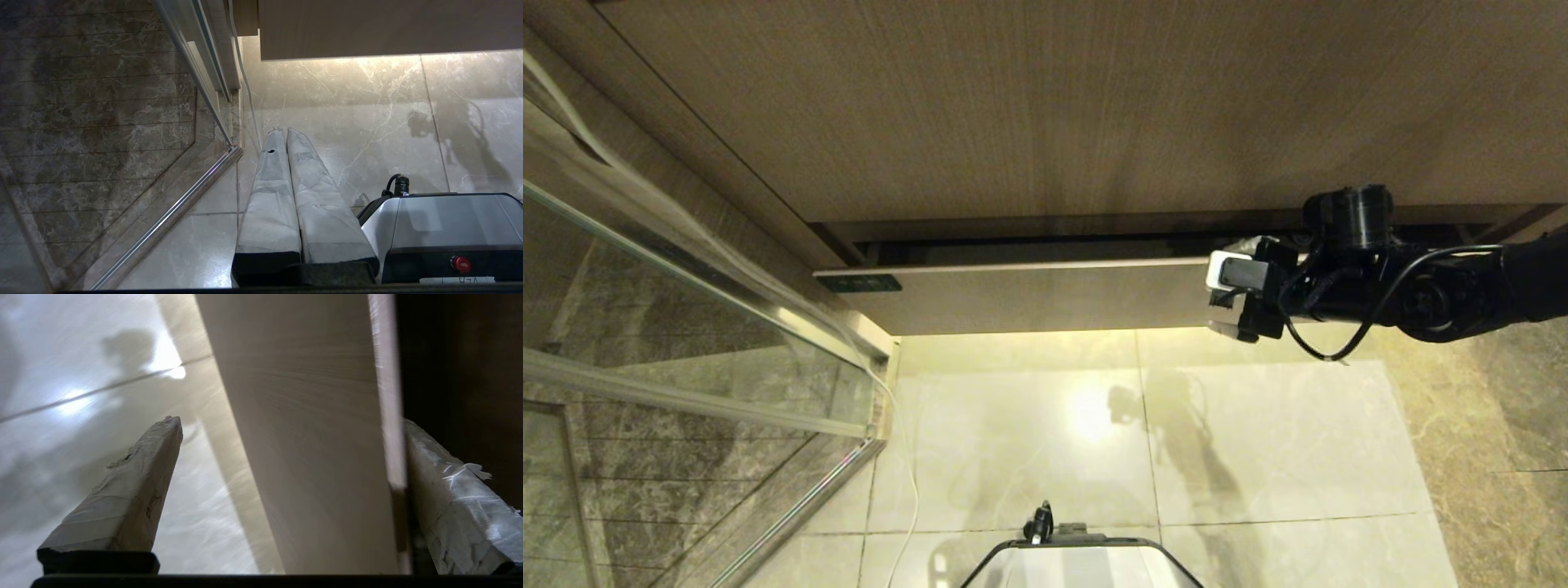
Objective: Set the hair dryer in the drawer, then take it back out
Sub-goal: Pull open the drawer
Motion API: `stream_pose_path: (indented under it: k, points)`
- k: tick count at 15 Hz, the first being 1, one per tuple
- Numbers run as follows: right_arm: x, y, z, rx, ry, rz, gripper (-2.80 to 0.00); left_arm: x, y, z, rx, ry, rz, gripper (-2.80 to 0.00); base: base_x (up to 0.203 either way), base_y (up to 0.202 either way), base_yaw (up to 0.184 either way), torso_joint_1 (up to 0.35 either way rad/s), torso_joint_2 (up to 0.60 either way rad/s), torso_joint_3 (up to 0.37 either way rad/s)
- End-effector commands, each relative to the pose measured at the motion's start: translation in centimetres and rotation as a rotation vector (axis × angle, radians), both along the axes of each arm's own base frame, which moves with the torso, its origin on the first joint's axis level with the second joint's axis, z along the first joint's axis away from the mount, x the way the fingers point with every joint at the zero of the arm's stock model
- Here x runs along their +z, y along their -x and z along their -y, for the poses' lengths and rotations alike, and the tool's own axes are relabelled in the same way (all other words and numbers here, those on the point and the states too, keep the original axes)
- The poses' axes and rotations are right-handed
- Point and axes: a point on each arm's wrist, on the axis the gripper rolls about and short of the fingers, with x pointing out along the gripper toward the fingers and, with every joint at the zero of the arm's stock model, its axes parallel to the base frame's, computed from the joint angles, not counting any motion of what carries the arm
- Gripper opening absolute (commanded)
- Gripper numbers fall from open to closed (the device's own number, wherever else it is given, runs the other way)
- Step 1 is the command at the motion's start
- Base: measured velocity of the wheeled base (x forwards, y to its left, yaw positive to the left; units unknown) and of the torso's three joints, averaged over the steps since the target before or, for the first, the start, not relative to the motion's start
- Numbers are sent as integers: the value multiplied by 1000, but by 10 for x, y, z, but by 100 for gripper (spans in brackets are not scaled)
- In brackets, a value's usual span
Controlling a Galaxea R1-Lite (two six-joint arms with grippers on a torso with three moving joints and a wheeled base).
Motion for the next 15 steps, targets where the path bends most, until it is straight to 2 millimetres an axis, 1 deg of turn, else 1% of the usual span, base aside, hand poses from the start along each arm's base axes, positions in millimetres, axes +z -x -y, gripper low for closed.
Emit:
stream_pose_path:
  k: [1, 4, 7, 9, 10, 11, 14, 15]
  points:
    - [2, 1, -1, 10, 1, 19, 0, 0, 0, 0, 0, 0, 0, -280, 0, 0, 0, 0, 0, 0]
    - [5, 2, -1, 8, 2, 29, 0, 0, 0, 0, 0, 0, 0, -280, 0, 0, 0, 0, 0, 0]
    - [2, 6, 1, -12, 12, -4, 0, 0, 0, 0, 0, 0, 0, -280, 0, 0, 0, 0, 0, 0]
    - [-5, 20, 5, -58, -19, -153, 0, 0, 0, 0, 0, 0, 0, -280, 0, 0, 0, 0, 0, 0]
    - [-3, 26, 10, -80, -21, -192, 0, 0, 0, 0, 0, 0, 0, -280, 0, 0, 0, 0, 0, 0]
    - [1, 34, 16, -100, -17, -217, 0, 0, 0, 0, 0, 0, -1, -280, 0, 0, 0, 0, 0, 0]
    - [0, 60, 29, -136, -24, -281, 0, 0, 0, 0, 0, 0, 1, -280, 0, 0, 0, 0, 0, 0]
    - [2, 63, 30, -163, -57, -288, 0, 0, 0, 0, 0, 0, 0, -280, 0, 0, 0, 0, 0, 0]
